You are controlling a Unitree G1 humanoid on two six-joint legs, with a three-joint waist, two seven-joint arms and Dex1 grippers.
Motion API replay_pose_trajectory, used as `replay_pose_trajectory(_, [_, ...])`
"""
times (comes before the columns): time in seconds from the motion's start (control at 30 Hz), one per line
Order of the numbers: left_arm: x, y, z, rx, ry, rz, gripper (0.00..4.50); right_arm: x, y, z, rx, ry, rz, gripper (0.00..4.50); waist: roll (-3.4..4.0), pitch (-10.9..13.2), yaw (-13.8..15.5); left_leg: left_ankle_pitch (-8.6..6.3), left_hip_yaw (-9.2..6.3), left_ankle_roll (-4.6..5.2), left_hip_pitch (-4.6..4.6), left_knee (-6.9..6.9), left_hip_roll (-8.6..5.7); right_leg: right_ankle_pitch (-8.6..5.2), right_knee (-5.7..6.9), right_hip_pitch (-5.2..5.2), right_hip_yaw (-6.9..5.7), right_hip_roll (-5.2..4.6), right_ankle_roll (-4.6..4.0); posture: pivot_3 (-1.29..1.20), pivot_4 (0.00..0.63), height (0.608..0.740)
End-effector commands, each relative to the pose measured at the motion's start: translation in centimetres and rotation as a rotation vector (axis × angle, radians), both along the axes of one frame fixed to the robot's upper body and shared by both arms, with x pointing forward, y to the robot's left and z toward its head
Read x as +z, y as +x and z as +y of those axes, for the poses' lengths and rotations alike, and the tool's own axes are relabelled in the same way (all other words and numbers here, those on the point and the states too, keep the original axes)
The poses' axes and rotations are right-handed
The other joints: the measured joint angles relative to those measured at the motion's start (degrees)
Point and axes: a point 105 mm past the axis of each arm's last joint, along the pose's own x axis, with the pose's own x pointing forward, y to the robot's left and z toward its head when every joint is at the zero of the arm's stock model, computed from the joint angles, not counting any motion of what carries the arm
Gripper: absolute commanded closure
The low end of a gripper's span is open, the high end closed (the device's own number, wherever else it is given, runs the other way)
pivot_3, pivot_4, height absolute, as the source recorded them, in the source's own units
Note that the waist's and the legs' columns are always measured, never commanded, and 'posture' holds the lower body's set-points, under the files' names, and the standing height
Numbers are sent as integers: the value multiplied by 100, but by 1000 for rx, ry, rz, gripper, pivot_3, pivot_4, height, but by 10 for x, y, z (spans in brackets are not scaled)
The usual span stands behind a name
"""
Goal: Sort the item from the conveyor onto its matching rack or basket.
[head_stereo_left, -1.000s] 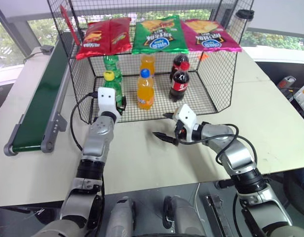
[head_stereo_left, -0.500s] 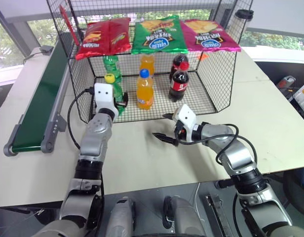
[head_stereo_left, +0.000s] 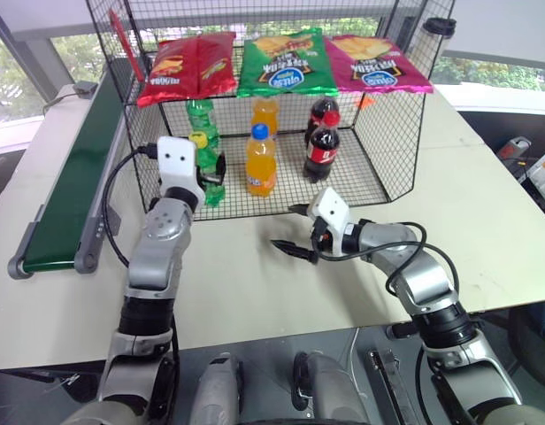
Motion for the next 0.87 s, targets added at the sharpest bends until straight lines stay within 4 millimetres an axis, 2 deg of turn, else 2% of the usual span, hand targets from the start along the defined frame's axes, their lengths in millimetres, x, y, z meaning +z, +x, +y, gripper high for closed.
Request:
replay_pose_trajectory(0.03, [20,-13,3,-3,1,-65,52,13,-3,4,27,14,-54,0,0,0,-2,0,0,0,0,0,0,0,0,0,0,0,0,0,150,740])
replay_pose_trajectory(0.17, [21,-32,-2,-64,-22,-53,52,16,-7,6,57,32,-53,0,0,0,-3,0,0,0,0,0,0,0,0,0,0,0,0,0,150,740])
replay_pose_trajectory(0.3, [7,-61,-2,-123,-30,7,52,20,-14,9,100,59,-45,0,0,0,-24,0,-1,0,0,-1,1,0,0,-1,2,-1,0,0,150,740])
replay_pose_trajectory(0.4, [-2,-72,0,-128,-8,39,52,20,-16,9,109,65,-41,0,0,0,-12,0,-4,0,2,0,1,0,3,-1,2,0,-1,0,150,740])
replay_pose_trajectory(0.53, [-34,-96,7,-150,14,165,52,17,-16,7,113,68,-27,0,2,-1,-10,0,-2,0,10,1,1,-2,1,8,3,0,-3,0,150,740])
replay_pose_trajectory(0.87, [-74,-123,19,-111,-6,293,52,18,-27,7,160,107,17,0,2,-1,-3,0,-4,0,7,1,1,-4,0,3,4,-1,-6,0,150,740])
